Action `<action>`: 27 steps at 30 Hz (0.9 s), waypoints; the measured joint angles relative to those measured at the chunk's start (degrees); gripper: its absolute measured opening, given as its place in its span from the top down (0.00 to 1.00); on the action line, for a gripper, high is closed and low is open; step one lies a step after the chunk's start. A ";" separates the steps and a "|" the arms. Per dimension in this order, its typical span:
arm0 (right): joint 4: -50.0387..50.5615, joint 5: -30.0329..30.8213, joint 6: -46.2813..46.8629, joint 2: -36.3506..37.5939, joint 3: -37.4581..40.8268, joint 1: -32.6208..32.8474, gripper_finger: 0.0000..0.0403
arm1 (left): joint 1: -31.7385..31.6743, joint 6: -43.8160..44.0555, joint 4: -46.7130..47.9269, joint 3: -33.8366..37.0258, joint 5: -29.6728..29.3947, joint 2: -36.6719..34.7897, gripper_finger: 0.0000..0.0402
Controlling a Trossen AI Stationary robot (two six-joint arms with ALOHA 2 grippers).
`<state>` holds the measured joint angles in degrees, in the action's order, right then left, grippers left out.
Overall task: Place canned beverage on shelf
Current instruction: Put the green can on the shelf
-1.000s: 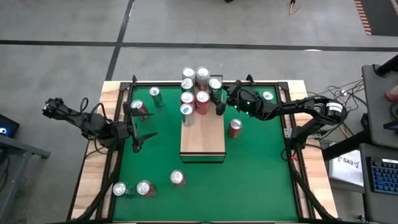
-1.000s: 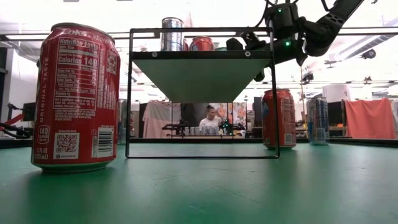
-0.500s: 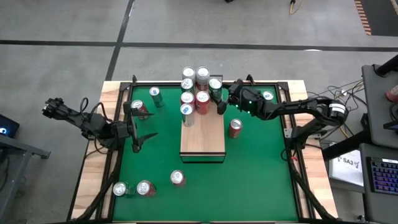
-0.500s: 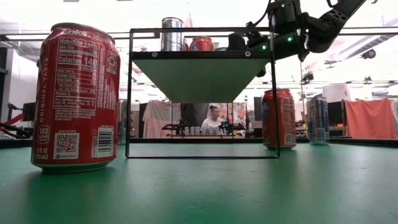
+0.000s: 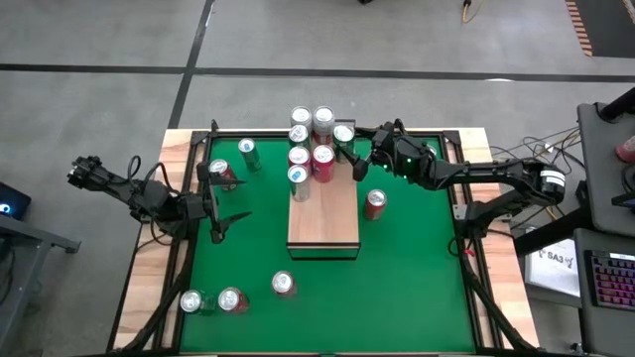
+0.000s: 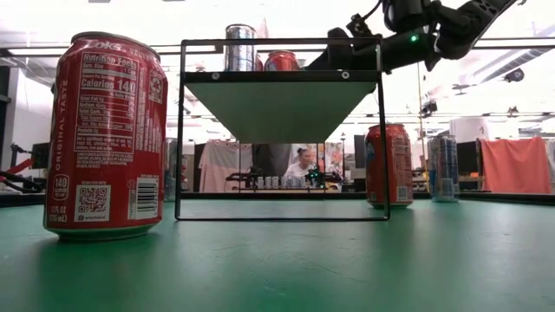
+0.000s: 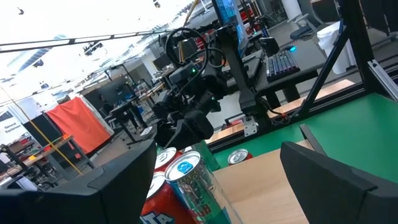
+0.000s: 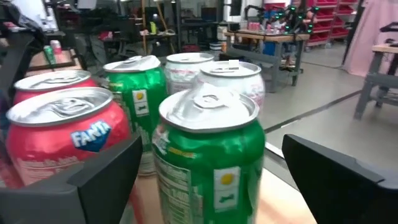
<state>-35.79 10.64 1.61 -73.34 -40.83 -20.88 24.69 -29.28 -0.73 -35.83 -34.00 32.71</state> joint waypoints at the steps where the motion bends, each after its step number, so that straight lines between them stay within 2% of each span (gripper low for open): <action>1: 0.11 -0.42 -0.02 0.00 -0.08 -0.02 0.08 | 0.00 0.00 -0.02 0.00 0.00 0.00 0.19; 12: 4.01 -0.60 -1.62 -0.15 -1.67 -0.02 0.34 | -0.01 0.00 -0.16 0.00 0.00 0.00 0.19; 15: 5.56 -0.62 -2.47 -0.15 -2.52 -0.02 0.38 | -0.01 0.00 -0.15 0.00 0.00 0.00 0.19; 21: 9.56 -0.60 -2.69 -0.15 -4.58 -0.02 0.31 | 0.00 0.02 -0.13 0.00 0.00 0.00 0.19; 27: 19.46 -0.34 -2.42 -0.09 -8.86 -0.04 0.22 | -0.02 0.64 -0.16 0.00 0.00 0.18 0.19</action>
<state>-16.33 10.31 -0.81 -73.43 -49.69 -20.93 24.67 -28.64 -0.89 -35.83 -34.00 32.89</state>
